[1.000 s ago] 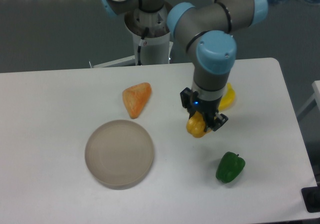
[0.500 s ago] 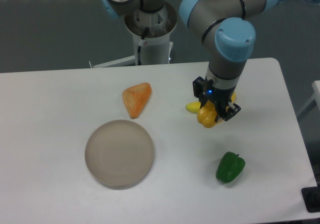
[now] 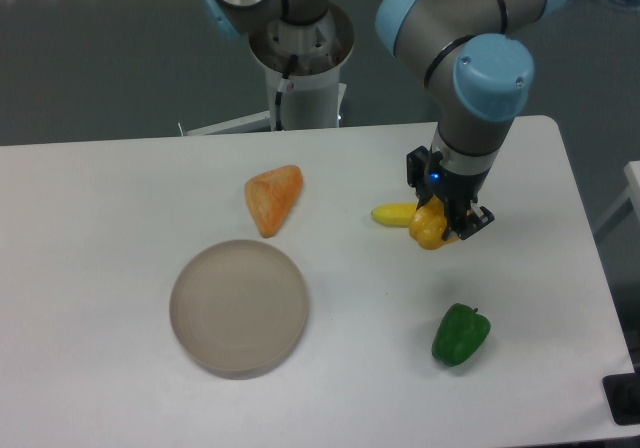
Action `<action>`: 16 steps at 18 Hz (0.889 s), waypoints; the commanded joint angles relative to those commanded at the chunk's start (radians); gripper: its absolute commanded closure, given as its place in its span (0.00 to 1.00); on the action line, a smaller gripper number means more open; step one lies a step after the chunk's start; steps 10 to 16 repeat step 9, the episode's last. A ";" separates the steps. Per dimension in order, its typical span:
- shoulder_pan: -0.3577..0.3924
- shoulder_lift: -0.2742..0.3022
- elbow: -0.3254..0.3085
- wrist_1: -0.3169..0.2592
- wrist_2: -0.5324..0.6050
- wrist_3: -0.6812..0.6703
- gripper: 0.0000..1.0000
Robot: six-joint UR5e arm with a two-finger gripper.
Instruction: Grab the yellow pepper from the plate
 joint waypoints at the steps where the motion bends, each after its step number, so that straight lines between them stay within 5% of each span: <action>1: 0.009 0.000 -0.002 0.000 0.000 0.015 0.94; 16: 0.011 -0.002 -0.005 0.002 0.000 0.016 0.94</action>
